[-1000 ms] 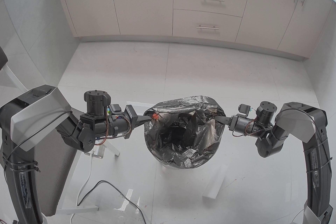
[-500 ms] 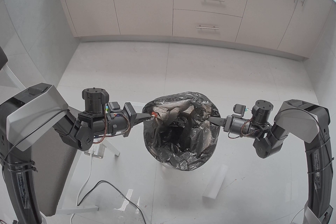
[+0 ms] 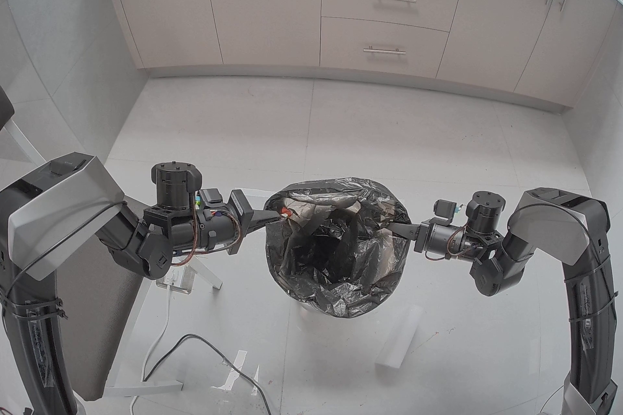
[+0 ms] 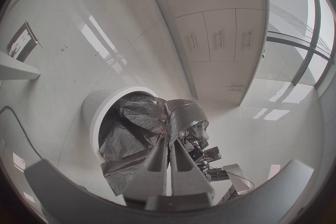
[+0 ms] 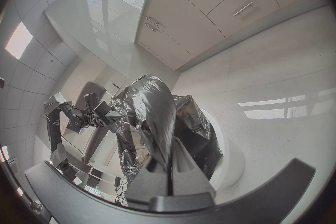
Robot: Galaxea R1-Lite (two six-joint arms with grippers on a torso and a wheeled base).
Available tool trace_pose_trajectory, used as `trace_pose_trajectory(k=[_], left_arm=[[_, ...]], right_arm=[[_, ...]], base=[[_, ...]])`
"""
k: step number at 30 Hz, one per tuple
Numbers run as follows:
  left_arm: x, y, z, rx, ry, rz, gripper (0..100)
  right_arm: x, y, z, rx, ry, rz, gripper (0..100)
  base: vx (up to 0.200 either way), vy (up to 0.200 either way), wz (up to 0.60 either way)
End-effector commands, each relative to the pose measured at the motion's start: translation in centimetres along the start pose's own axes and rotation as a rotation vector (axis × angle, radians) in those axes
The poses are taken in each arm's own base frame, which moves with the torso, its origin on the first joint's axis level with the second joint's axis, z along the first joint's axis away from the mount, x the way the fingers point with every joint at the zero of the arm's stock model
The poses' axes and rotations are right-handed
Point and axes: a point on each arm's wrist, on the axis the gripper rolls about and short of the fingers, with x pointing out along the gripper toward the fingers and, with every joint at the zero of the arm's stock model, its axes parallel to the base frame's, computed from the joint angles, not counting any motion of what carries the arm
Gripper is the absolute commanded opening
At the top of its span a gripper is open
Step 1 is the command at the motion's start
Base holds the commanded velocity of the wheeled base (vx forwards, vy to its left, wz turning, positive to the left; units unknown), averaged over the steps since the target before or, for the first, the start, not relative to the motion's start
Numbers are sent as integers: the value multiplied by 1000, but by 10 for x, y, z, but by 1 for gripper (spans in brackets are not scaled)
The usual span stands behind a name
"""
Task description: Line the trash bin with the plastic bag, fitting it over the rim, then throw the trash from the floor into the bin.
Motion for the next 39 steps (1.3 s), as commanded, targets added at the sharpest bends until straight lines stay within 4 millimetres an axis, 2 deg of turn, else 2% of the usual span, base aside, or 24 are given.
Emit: trace_pose_trajectory(k=[1,5,11,16,19,26,31,39], left_arm=[[0,-1,0,1,0,-2,0],[0,0,0,-1,1,1,0],[0,1,-1,-1,2,2,0],[0,0,-1,-1,2,2,0],[-1,0,-1,-2,3,3,0],[-4,-3,-5,-1,8,4,0],[-6,-5,-7,0,11,3,0],[-7,-7,-10,0,18,3,0]], right_arm=[[0,5,10,-15,3,-1,0],[4,9,13,-89,35,-73,0],[30,16,18,-184,31,-382,0],[35,28,30,-196,15,-382,0],[37,35,31,-198,19,-372,0],[46,63,17,-202,59,-357,0],[47,67,7,-199,69,-387,0],[34,71,1,-223,97,-447,0]], base=[[0,0,0],[0,0,0],[0,0,0],[0,0,0],[0,0,0],[0,0,0],[0,0,0],[0,0,0]])
